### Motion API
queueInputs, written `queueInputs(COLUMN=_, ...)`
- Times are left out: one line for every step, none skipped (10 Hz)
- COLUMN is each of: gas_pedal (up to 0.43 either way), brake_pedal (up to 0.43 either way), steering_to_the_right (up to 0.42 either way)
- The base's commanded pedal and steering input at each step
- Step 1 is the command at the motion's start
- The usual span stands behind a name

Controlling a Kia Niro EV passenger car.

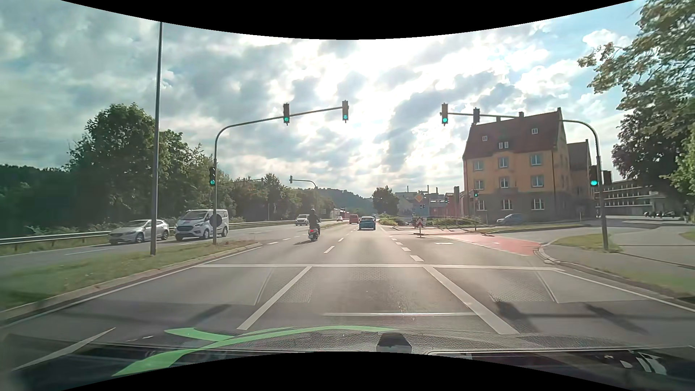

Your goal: Follow the waypoints while adhering to traffic rules and regulations

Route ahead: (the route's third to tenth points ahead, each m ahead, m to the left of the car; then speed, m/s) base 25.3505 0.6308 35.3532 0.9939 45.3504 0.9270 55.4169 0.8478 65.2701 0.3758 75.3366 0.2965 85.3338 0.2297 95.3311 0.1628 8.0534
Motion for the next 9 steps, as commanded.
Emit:
queueInputs(gas_pedal=0.339, brake_pedal=0.000, steering_to_the_right=-0.003)
queueInputs(gas_pedal=0.331, brake_pedal=0.000, steering_to_the_right=-0.003)
queueInputs(gas_pedal=0.311, brake_pedal=0.000, steering_to_the_right=-0.003)
queueInputs(gas_pedal=0.299, brake_pedal=0.000, steering_to_the_right=-0.003)
queueInputs(gas_pedal=0.287, brake_pedal=0.000, steering_to_the_right=-0.003)
queueInputs(gas_pedal=0.268, brake_pedal=0.000, steering_to_the_right=-0.003)
queueInputs(gas_pedal=0.248, brake_pedal=0.000, steering_to_the_right=-0.003)
queueInputs(gas_pedal=0.240, brake_pedal=0.000, steering_to_the_right=-0.002)
queueInputs(gas_pedal=0.228, brake_pedal=0.000, steering_to_the_right=-0.002)
